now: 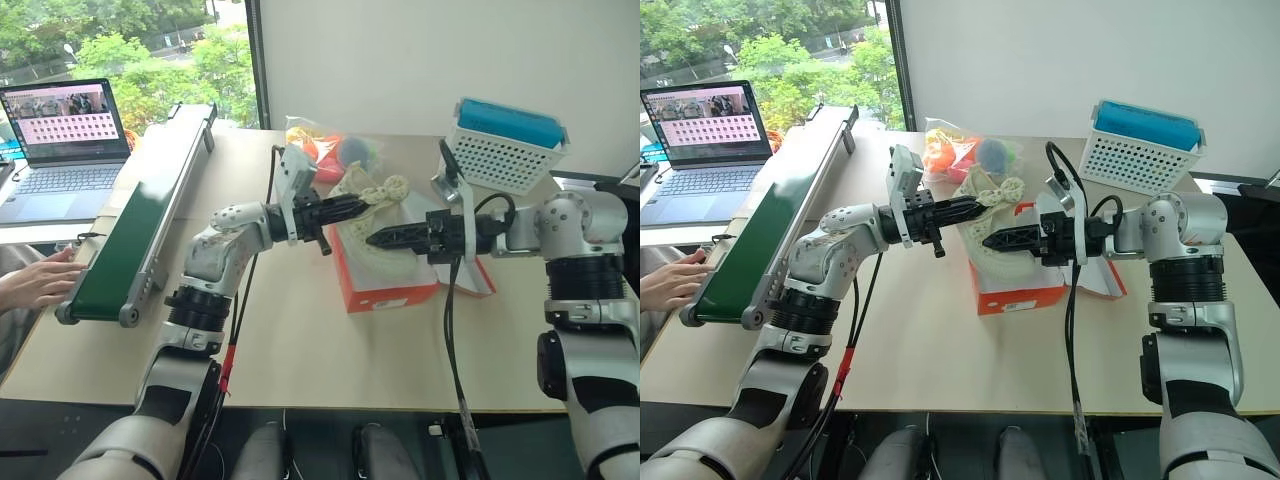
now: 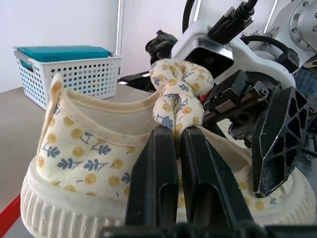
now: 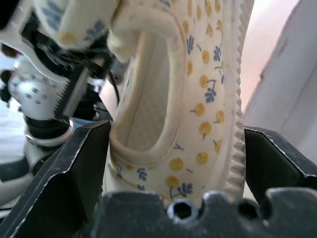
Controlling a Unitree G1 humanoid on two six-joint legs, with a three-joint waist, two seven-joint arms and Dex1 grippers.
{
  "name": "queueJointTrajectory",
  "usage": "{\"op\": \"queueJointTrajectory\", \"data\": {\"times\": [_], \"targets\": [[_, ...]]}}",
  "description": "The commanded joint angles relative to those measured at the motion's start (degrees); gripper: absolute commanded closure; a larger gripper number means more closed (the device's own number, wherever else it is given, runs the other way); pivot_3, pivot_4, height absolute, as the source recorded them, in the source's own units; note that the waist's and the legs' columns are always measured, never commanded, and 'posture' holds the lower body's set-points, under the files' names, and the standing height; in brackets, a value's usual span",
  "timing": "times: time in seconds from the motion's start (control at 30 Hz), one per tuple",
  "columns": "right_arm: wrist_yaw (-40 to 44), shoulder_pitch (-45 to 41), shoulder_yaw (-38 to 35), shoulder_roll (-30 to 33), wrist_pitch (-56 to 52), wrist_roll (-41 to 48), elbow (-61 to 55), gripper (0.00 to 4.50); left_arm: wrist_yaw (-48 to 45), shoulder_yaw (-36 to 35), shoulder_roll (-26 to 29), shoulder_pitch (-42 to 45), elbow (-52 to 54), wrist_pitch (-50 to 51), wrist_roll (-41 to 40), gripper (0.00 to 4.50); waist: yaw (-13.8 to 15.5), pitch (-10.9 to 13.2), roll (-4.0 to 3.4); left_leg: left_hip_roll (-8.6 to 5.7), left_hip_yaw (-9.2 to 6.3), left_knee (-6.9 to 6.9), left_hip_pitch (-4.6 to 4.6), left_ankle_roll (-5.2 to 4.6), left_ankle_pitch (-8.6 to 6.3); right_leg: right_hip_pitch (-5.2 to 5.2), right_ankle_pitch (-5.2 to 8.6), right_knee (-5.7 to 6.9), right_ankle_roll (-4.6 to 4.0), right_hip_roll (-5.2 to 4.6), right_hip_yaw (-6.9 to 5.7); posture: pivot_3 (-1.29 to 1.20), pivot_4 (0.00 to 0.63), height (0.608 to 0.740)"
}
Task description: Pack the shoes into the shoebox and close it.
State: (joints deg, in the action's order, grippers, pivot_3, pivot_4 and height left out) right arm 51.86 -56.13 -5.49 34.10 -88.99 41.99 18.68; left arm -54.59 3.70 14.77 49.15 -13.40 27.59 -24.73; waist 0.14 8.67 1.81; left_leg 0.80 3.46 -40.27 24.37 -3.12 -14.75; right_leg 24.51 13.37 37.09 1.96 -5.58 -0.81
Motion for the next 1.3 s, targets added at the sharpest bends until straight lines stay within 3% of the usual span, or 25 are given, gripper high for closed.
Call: {"op": "queueJointTrajectory", "data": {"times": [0.03, 0.33, 0.47, 0.67, 0.9, 1.03, 1.2, 1.3], "targets": [[-1.8, -1.6, -7.2, -1.9, -3.3, 4.3, -0.8, 0.51, 0.0, 0.0, -0.7, 1.9, 0.0, -2.6, 0.7, 4.50, 0.0, 0.0, 0.00, 0.00, 0.00, 0.00, 0.00, 0.00, 0.00, 0.00, 0.00, 0.01, 0.00, 0.00, 0.00, 0.00, 0.150, 0.705], [-10.5, -2.7, -15.1, -4.7, -3.5, 12.8, -0.9, 3.23, 0.1, -0.1, -1.3, 2.2, -1.0, -3.5, 1.2, 4.50, 0.1, 0.0, -0.01, 0.00, 0.01, 0.01, 0.00, 0.00, 0.00, 0.00, 0.00, 0.01, 0.00, 0.01, 0.01, 0.00, 0.150, 0.705], [-16.2, -2.6, -18.3, -6.3, -3.5, 17.3, -1.6, 3.84, 0.4, 0.2, -1.8, 2.3, -2.0, -4.4, 1.9, 4.50, 0.1, 0.0, -0.01, 0.00, 0.01, 0.01, 0.00, 0.00, 0.00, 0.00, 0.00, 0.01, 0.00, 0.00, 0.02, 0.00, 0.150, 0.705], [-28.3, -2.8, -26.8, -11.2, -3.5, 19.2, -3.8, 3.93, 1.6, 0.5, -2.3, 2.4, -2.9, -4.6, 3.1, 4.50, 0.1, 0.0, -0.01, 0.00, 0.01, 0.01, 0.01, 0.00, 0.00, -0.01, 0.00, 0.03, 0.00, 0.01, 0.01, 0.00, 0.150, 0.705], [-49.2, -0.9, -37.6, -21.1, 2.9, 14.9, -17.1, 3.94, 1.0, 1.2, -0.8, 0.2, 0.0, -3.6, 3.4, 2.24, 0.0, 0.0, -0.04, 0.00, 0.00, 0.06, 0.04, 0.01, 0.01, 0.03, 0.00, 0.05, 0.01, 0.02, 0.00, 0.00, 0.150, 0.705], [-56.6, 1.5, -41.3, -22.2, 7.1, 13.6, -24.1, 3.94, 1.5, -0.4, 1.1, -1.5, 3.5, -0.2, 1.7, 2.24, 0.2, 0.0, -0.06, -0.01, 0.00, 0.05, 0.06, 0.02, 0.01, 0.05, -0.01, 0.05, 0.01, 0.01, 0.00, 0.00, 0.150, 0.705], [-60.0, 9.8, -36.0, -17.9, 8.0, 8.6, -33.2, 3.94, 3.9, -2.2, 3.9, -4.4, 6.5, 2.1, 1.6, 2.24, 0.1, 0.1, -0.12, -0.02, 0.00, 0.07, 0.06, 0.01, 0.01, 0.05, 0.00, 0.03, 0.02, 0.05, 0.00, 0.00, 0.150, 0.705], [-60.4, 15.9, -28.8, -15.6, 5.9, 6.0, -39.6, 3.94, 5.0, -2.4, 5.6, -6.1, 7.4, 1.6, 2.6, 2.24, -0.4, 0.1, -0.16, 0.00, 0.02, 0.10, 0.04, 0.02, 0.02, 0.08, 0.00, 0.04, 0.02, 0.07, 0.06, 0.00, 0.150, 0.705]]}}
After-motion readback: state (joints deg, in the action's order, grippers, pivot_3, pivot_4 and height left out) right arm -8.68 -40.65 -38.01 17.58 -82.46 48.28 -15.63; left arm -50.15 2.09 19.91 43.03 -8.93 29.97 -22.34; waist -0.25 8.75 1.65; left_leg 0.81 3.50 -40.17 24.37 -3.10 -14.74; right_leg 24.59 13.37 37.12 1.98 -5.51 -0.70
